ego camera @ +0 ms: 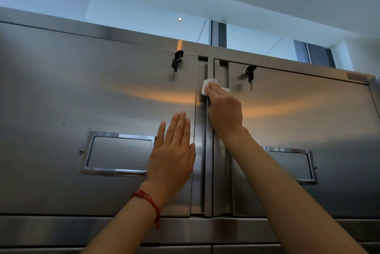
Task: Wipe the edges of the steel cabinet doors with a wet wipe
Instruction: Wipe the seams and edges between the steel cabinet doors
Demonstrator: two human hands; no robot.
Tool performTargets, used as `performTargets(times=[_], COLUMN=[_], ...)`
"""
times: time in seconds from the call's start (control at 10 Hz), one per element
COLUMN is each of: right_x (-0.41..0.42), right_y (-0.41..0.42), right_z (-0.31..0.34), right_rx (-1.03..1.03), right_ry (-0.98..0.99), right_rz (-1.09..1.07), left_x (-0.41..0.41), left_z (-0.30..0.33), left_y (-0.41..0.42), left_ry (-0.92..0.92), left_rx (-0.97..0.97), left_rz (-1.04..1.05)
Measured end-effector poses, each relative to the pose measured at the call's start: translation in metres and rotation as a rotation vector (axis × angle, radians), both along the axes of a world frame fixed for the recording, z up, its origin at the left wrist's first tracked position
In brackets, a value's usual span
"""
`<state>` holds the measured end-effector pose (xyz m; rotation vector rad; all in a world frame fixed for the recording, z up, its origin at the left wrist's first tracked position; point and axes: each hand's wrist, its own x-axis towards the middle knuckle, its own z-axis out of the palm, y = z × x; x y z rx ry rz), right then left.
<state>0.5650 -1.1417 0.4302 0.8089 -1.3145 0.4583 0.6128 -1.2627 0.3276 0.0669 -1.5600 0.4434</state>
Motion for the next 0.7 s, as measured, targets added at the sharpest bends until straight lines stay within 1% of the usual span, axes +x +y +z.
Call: performTargets(times=[0.1,0.3,0.4,0.5,0.6,0.7], right_x=[0.0,0.003,0.001,-0.002,-0.002,0.0], right_y=[0.001,0.0,-0.001,-0.002,0.0,-0.001], right_z=[0.015,0.033,0.029,0.015,0.017,0.033], right_rx=[0.019,0.003,0.002,0.005,0.014,0.027], right_ry=[-0.023,-0.062,-0.065,-0.049,-0.036,-0.048], right_rz=[-0.067,-0.101,-0.101,-0.05,-0.065,-0.134], left_x=[0.0,0.0,0.001,0.001,0.0,-0.001], left_z=[0.0,0.0,0.0,-0.001,-0.001,0.0], left_y=[0.0,0.0,0.001,0.001,0.0,0.0], left_ry=[0.002,-0.003,-0.005,-0.006,-0.005,-0.01], left_rx=[-0.003,-0.001,-0.003,0.0,-0.004,-0.002], left_rz=[0.005,0.021,0.025,0.028,0.025,0.02])
